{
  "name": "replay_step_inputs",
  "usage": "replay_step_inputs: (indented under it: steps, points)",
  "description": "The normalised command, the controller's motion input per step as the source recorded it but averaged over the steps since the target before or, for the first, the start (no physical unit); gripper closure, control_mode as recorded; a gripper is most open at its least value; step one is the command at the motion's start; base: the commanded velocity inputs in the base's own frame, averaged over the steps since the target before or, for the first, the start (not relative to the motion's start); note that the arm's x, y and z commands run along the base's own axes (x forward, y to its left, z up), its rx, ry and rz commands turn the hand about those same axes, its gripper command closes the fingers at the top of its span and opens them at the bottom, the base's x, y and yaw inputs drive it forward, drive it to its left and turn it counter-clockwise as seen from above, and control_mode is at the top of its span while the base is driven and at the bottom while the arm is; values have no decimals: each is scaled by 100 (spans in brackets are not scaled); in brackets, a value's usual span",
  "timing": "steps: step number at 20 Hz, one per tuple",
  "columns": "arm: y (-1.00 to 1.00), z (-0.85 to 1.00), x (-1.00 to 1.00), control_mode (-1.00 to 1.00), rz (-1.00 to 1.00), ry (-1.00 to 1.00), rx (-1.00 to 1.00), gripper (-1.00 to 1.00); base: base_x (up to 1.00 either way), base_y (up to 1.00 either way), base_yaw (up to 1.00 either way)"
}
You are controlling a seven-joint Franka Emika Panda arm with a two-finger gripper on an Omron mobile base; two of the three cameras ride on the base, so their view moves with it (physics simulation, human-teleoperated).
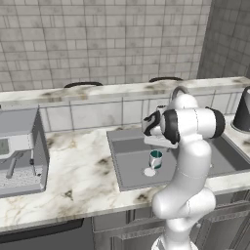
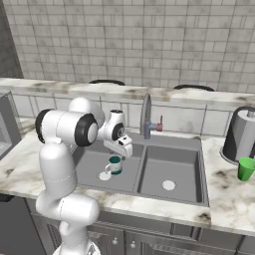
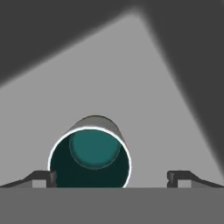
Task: Move any existing items from the left basin to the right basin for drying. Then move the cup from the counter to the left basin of the sink for washing.
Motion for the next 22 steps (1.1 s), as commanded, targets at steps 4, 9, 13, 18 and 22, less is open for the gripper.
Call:
replay_step_inputs:
  steps: [4,9,13,18,22]
  points:
    - [-7,-7,-25,-100,0,0,0,-100,0,0,0]
    - [-3,-13,-24,-100,0,0,0,-100,0,0,0]
    - [0,-22,-1,-100,0,0,0,-100,0,0,0]
    - [0,-16,0,-100,0,0,0,-100,0,0,0]
    - [-1,-14,0,-100,0,0,0,-100,0,0,0]
